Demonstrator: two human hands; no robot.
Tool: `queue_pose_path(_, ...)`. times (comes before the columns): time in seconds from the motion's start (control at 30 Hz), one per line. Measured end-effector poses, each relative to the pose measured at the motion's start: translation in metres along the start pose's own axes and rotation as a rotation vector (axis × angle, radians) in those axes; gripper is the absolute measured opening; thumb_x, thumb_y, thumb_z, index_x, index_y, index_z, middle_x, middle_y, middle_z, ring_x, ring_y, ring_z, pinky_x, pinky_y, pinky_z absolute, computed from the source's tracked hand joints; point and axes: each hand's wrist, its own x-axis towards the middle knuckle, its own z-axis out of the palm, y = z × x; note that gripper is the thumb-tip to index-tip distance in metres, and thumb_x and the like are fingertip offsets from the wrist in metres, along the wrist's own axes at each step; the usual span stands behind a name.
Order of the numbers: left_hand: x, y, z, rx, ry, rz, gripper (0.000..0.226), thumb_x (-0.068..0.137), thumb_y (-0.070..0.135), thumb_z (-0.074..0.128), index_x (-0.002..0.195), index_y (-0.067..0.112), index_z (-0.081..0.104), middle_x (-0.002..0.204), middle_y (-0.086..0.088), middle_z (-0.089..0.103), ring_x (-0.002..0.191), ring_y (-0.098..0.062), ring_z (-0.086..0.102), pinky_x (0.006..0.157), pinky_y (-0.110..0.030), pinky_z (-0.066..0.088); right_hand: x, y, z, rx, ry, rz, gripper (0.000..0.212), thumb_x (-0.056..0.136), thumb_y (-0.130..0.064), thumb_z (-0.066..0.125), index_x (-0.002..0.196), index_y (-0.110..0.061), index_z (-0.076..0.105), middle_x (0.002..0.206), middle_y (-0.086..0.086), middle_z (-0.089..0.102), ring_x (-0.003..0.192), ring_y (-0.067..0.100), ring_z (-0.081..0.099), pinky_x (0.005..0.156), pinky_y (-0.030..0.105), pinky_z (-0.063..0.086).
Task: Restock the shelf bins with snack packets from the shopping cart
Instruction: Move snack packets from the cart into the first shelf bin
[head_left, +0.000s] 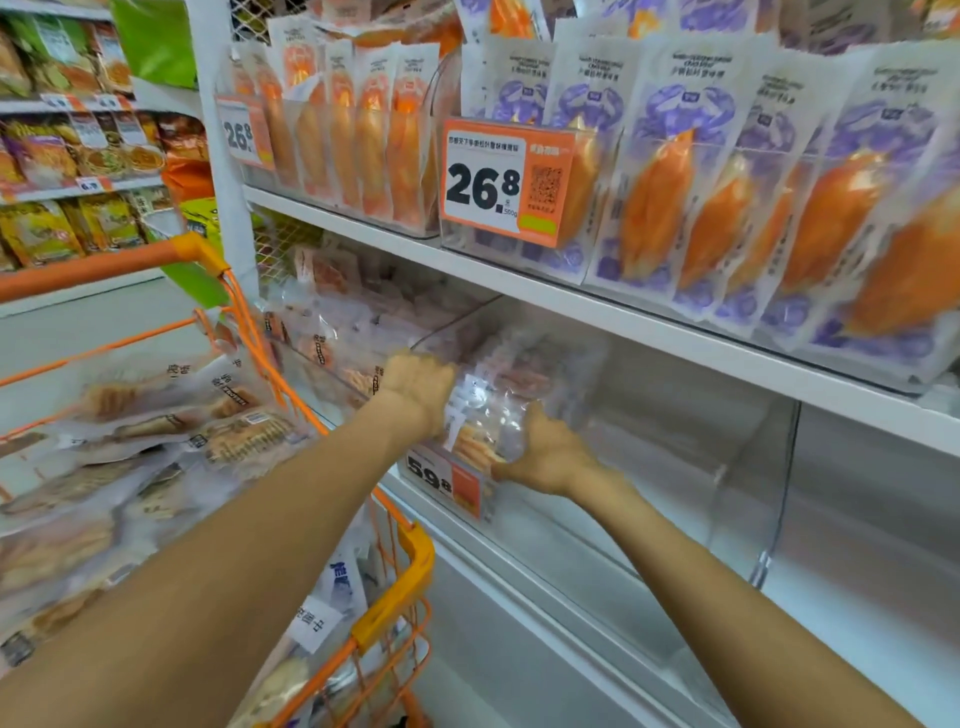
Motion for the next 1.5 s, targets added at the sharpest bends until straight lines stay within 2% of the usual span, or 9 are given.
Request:
queue_pose_path(0.07,0.004,0.003,0.000,0.016,-0.037,0.030,0.073,0.078,0.043,0.072,0.137,0.023,0.035,0.128,0.001,0.053,0.121,-0.020,0.049,0.089,-0.030,0.040,0.000,0.005,-0.003,-0.025,-0.008,-0.027,0.077,0.074,-0.039,0.078,0.133,-0.012,0.037,0.128,0.009,0.056,0.115,0.031,0.054,0.088,0.035,0.048)
queue_pose_path(0.17,0.009,0.010,-0.001,0.107,-0.054,0.071,0.081,0.081,0.042,0.070,0.144,0.023,0.024,0.138,-0.002,0.043,0.129,-0.022,0.039,0.100,-0.032,0.036,0.000,0.005,0.000,-0.107,0.069,-0.073,0.065,0.075,-0.036,0.077,0.123,-0.008,0.043,0.117,0.011,0.060,0.106,0.033,0.057,0.074,0.032,0.044)
queue_pose_path(0.43,0.011,0.012,0.005,0.049,0.107,0.006,0.077,0.075,0.041,0.077,0.134,0.018,0.033,0.127,-0.003,0.051,0.118,-0.021,0.049,0.094,-0.030,0.038,0.009,-0.003,0.003,-0.258,0.325,-0.123,0.052,0.085,-0.022,0.067,0.125,-0.007,0.038,0.110,0.013,0.064,0.100,0.037,0.061,0.066,0.034,0.037)
queue_pose_path(0.53,0.011,0.013,0.010,0.071,0.126,0.012,0.077,0.075,0.043,0.075,0.133,0.018,0.032,0.129,-0.003,0.047,0.122,-0.021,0.042,0.096,-0.031,0.035,0.010,-0.002,0.007,-0.257,0.314,-0.098,0.057,0.084,-0.028,0.066,0.128,-0.009,0.034,0.115,0.011,0.062,0.101,0.035,0.062,0.067,0.033,0.037)
queue_pose_path(0.63,0.009,0.015,0.006,0.119,0.092,0.016,0.077,0.076,0.044,0.073,0.135,0.019,0.030,0.134,-0.004,0.039,0.126,-0.021,0.035,0.095,-0.032,0.036,0.009,0.000,0.005,-0.209,0.204,-0.111,0.065,0.083,-0.035,0.066,0.131,-0.011,0.029,0.128,0.011,0.053,0.108,0.036,0.058,0.071,0.033,0.036)
queue_pose_path(0.77,0.010,0.017,0.001,0.167,0.059,-0.010,0.082,0.077,0.044,0.072,0.140,0.019,0.026,0.141,-0.006,0.028,0.132,-0.024,0.025,0.098,-0.033,0.036,0.004,0.004,-0.009,-0.208,0.162,-0.233,0.074,0.081,-0.038,0.069,0.137,-0.019,0.026,0.134,0.009,0.040,0.106,0.036,0.056,0.072,0.035,0.041)
queue_pose_path(1.0,0.010,0.020,-0.006,0.085,-0.028,-0.018,0.075,0.084,0.044,0.065,0.142,0.017,0.028,0.141,-0.007,0.035,0.133,-0.025,0.031,0.104,-0.038,0.032,0.006,0.003,0.002,-0.190,0.210,-0.255,0.072,0.083,-0.033,0.067,0.141,-0.017,0.027,0.138,0.012,0.032,0.113,0.036,0.051,0.087,0.042,0.047)
queue_pose_path(1.2,0.006,0.016,-0.005,0.009,0.015,-0.024,0.069,0.082,0.038,0.068,0.137,0.017,0.033,0.133,-0.006,0.045,0.127,-0.024,0.039,0.095,-0.035,0.038,0.008,0.011,0.002,-0.091,0.176,-0.265,0.077,0.081,-0.027,0.069,0.145,-0.025,0.025,0.134,0.008,0.033,0.112,0.033,0.052,0.082,0.038,0.046)
queue_pose_path(1.5,-0.006,0.013,-0.006,-0.070,0.066,-0.044,0.065,0.081,0.031,0.071,0.132,0.013,0.034,0.131,-0.005,0.043,0.122,-0.024,0.045,0.088,-0.034,0.044,-0.008,0.018,-0.007,-0.118,0.297,-0.272,0.057,0.086,-0.029,0.065,0.135,-0.021,0.038,0.135,0.007,0.035,0.113,0.029,0.050,0.080,0.035,0.046)
